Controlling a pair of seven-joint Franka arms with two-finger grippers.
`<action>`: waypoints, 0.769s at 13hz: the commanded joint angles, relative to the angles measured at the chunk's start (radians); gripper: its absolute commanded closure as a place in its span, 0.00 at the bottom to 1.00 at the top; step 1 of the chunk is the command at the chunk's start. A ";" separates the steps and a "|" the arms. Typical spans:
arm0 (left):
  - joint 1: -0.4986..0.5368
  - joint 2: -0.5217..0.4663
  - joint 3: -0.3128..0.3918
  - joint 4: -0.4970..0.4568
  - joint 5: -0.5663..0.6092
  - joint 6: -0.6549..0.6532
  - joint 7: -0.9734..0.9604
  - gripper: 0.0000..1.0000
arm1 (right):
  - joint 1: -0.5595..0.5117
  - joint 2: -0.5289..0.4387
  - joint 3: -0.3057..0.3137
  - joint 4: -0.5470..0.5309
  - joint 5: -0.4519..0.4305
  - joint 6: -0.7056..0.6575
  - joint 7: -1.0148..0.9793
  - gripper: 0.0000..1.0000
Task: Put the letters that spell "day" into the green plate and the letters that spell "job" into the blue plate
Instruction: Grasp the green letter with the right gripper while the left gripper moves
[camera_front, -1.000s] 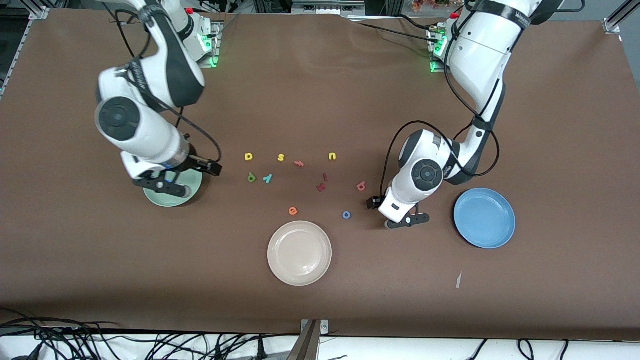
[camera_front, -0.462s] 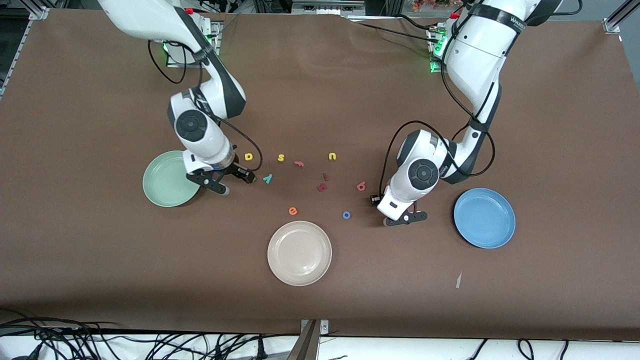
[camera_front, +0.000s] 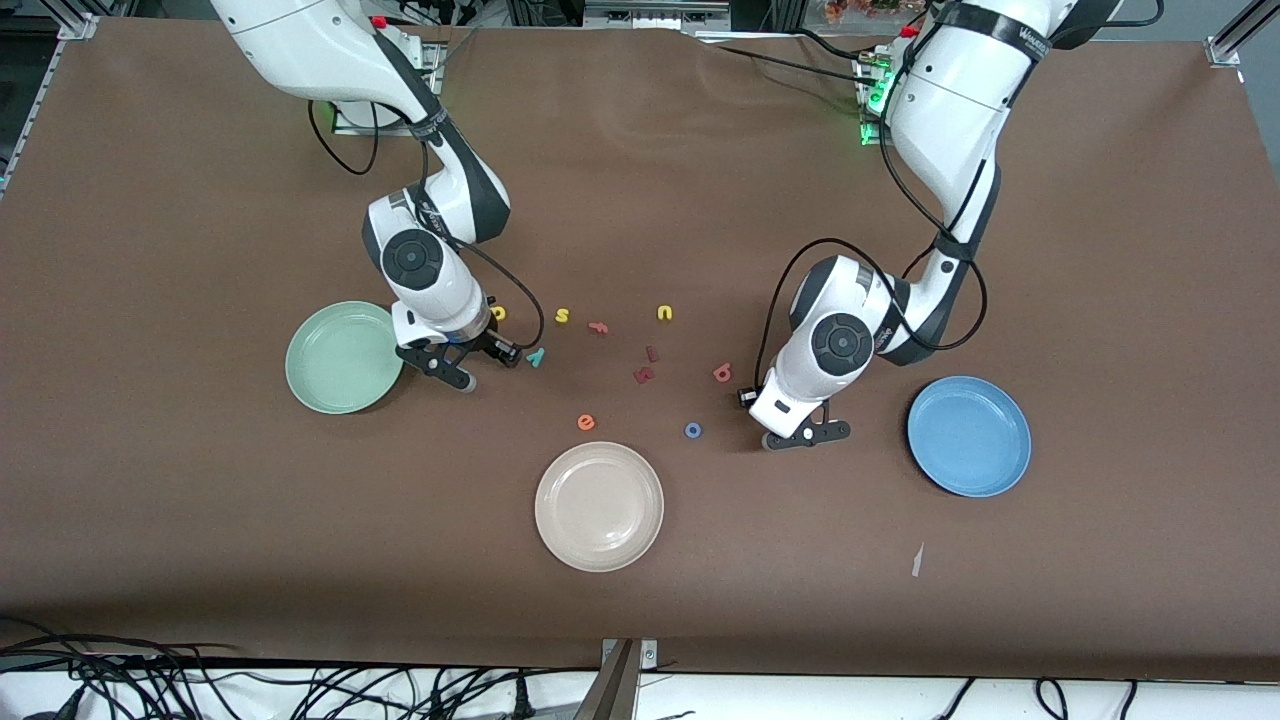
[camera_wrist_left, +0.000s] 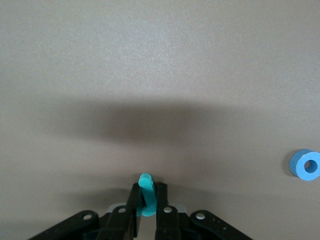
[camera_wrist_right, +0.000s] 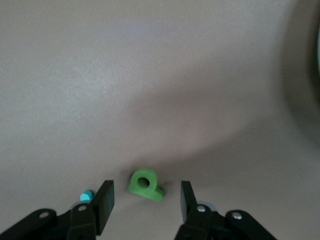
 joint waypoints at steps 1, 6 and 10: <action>-0.006 -0.007 0.012 -0.019 0.020 -0.029 -0.022 0.91 | 0.021 0.028 -0.005 0.012 -0.019 0.000 0.034 0.38; 0.044 -0.092 0.018 0.058 0.109 -0.269 0.071 0.95 | 0.026 0.044 -0.013 0.012 -0.026 0.003 0.034 0.38; 0.152 -0.155 0.018 0.052 0.126 -0.399 0.496 0.96 | 0.026 0.050 -0.012 0.013 -0.028 0.012 0.034 0.42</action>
